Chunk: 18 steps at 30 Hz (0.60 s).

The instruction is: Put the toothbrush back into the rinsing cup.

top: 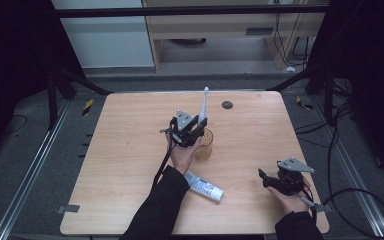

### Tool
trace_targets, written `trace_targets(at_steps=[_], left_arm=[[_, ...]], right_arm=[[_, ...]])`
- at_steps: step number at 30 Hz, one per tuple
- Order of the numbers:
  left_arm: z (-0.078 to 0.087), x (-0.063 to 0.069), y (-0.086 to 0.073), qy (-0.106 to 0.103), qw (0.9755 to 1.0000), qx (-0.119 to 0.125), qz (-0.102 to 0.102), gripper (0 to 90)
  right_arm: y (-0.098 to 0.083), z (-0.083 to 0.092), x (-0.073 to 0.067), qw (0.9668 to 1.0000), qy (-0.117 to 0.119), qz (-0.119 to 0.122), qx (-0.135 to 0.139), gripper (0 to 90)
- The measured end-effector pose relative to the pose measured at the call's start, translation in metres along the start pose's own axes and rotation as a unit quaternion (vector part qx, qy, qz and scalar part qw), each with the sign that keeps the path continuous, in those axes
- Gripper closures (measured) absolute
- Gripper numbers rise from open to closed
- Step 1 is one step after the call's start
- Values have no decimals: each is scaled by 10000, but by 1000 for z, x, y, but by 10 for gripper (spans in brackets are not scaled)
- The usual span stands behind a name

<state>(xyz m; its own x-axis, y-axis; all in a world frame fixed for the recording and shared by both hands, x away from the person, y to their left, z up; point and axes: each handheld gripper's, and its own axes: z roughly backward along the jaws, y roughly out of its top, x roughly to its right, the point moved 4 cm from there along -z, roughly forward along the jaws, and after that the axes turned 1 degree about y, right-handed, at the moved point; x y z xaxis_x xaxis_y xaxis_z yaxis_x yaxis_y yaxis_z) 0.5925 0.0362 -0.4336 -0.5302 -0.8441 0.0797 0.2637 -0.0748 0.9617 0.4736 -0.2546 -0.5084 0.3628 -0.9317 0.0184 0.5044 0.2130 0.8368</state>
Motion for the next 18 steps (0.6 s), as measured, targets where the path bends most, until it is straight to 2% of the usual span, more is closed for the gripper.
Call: trace_targets(at_steps=[18], left_arm=[[-1,-5,-20,21,9997,-235,-16,661]], right_arm=[[0,0,-1,10000,16,28,-16,246]])
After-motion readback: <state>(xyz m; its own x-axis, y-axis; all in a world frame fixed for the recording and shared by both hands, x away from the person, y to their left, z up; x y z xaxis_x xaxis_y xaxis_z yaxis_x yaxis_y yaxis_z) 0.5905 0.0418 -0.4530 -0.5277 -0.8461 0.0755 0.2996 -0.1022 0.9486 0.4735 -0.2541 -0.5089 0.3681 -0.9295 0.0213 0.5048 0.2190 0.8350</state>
